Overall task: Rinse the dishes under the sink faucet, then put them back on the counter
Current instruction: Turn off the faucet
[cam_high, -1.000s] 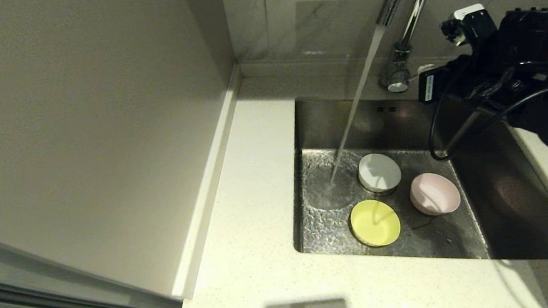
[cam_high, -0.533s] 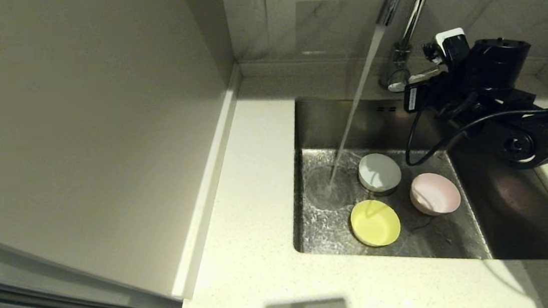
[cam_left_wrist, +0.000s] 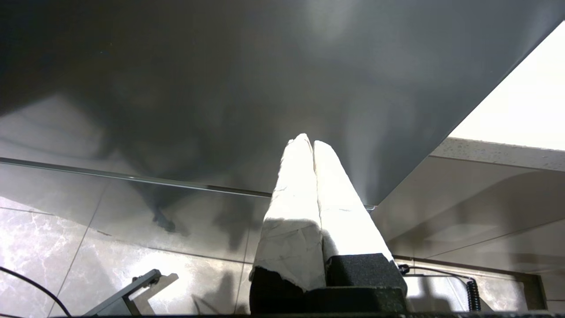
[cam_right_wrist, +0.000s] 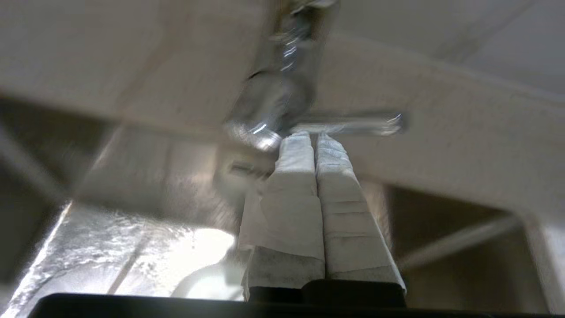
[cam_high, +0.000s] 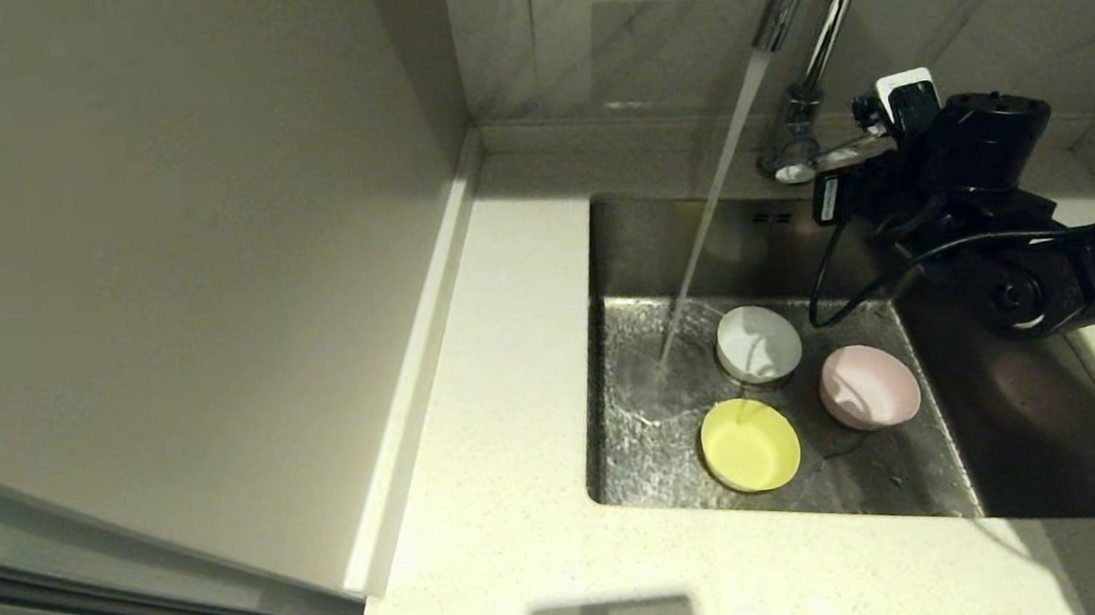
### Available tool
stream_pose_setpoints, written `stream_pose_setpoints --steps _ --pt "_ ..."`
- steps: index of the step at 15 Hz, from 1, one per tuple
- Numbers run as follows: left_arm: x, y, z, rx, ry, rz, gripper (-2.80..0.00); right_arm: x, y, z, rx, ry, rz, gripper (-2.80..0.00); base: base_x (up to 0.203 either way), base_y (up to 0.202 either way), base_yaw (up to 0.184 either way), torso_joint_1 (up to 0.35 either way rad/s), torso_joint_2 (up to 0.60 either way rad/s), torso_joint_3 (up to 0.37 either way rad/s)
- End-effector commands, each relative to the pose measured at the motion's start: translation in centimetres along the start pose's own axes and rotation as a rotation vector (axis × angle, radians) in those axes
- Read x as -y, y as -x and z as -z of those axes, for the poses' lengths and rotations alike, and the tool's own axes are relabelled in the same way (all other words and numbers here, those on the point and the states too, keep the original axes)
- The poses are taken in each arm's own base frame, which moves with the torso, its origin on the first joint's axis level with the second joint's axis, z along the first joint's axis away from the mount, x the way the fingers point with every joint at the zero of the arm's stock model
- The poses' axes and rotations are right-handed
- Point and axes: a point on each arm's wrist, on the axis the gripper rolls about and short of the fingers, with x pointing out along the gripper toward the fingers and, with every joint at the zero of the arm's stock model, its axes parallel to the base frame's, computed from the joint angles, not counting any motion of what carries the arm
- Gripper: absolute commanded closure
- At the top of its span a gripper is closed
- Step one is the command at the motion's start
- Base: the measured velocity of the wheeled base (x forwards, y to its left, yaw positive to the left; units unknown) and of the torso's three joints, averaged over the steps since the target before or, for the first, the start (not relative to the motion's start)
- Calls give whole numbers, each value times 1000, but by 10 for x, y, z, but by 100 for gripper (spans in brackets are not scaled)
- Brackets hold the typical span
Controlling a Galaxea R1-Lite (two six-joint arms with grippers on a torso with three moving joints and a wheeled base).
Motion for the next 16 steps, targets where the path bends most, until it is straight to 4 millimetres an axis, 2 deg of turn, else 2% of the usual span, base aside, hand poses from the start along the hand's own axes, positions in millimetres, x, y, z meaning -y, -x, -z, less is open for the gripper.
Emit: stream_pose_setpoints --steps 1,7,12,14,16 --pt "0 0 0 2 1 -1 0 9 -12 8 30 -15 38 0 0 0 0 0 0 0" --pt "0 0 0 2 1 -1 0 13 -29 -6 118 -81 65 0 0 0 0 0 0 0" --pt "0 0 0 2 1 -1 0 11 -40 -4 181 -101 105 0 0 0 0 0 0 0" --pt "0 0 0 2 1 -1 0 17 -33 -17 222 -114 115 0 0 0 0 0 0 0" --pt "0 0 0 2 1 -1 0 24 -19 -43 260 -140 111 0 0 0 0 0 0 0"
